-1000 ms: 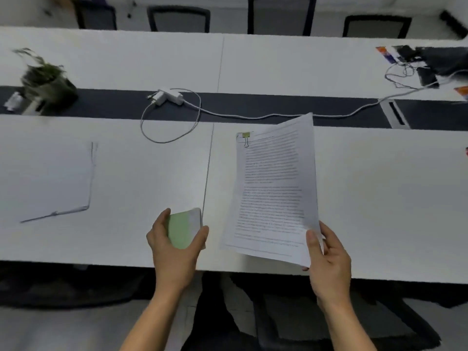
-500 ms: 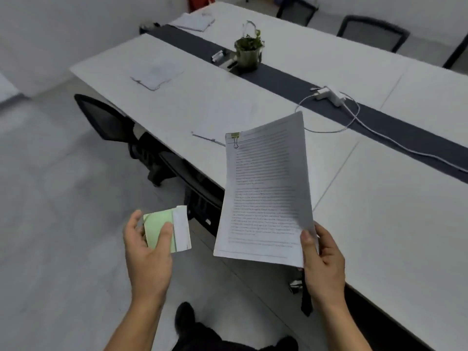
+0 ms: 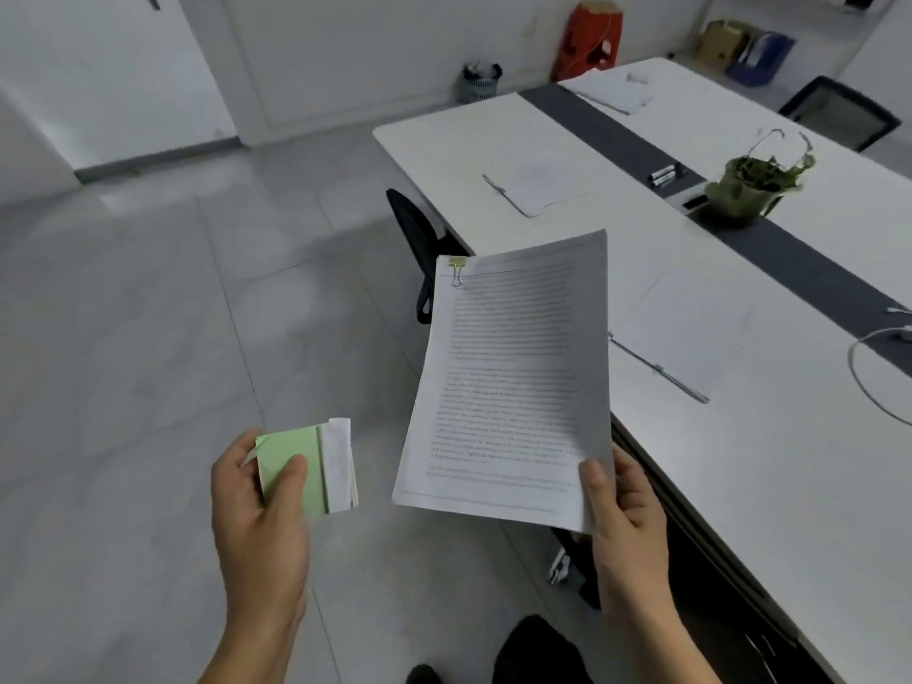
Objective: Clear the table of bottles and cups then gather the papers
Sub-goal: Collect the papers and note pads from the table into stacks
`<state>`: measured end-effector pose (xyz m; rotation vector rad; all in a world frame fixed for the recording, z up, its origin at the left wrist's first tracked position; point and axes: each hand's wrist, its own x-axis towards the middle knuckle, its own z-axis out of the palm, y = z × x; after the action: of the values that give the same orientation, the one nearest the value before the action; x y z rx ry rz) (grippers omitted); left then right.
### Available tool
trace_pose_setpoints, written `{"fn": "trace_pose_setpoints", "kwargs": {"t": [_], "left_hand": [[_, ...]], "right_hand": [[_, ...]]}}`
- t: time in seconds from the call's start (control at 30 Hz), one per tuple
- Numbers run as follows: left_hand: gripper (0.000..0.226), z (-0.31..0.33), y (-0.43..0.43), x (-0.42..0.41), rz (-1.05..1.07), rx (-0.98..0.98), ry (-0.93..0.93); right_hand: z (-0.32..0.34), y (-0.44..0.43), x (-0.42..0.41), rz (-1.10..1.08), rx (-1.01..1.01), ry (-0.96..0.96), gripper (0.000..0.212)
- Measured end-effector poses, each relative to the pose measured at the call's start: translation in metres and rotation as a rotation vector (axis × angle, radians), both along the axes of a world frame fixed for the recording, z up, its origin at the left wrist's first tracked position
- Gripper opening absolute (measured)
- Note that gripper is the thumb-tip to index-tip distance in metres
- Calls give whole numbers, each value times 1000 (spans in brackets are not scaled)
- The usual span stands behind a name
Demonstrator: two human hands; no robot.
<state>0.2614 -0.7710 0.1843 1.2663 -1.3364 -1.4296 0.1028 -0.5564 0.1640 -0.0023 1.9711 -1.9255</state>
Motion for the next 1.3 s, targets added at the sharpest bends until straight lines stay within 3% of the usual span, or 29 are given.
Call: {"fn": "trace_pose_setpoints", "kwargs": {"t": [0.37,0.6,0.83,1.03,1.3], "left_hand": [[44,-21,-238,-135,45,1,-49],[46,16,-403,-190,183,-78,-47],[52,-18,-571,-237,337,-53,6],[50,-7,-758,-321,208,-43,67],[49,43,-936,-533,-182,-125,147]], "right_hand": [[-33,-269,-139,90,-51,-28,22],[7,-474,-241,276,-32,-22,23],[5,-667,-306,404,-1,44,20],[9,-810,-368,257,-2,52,20],[33,-936,-495,-70,-72,147,21]]}}
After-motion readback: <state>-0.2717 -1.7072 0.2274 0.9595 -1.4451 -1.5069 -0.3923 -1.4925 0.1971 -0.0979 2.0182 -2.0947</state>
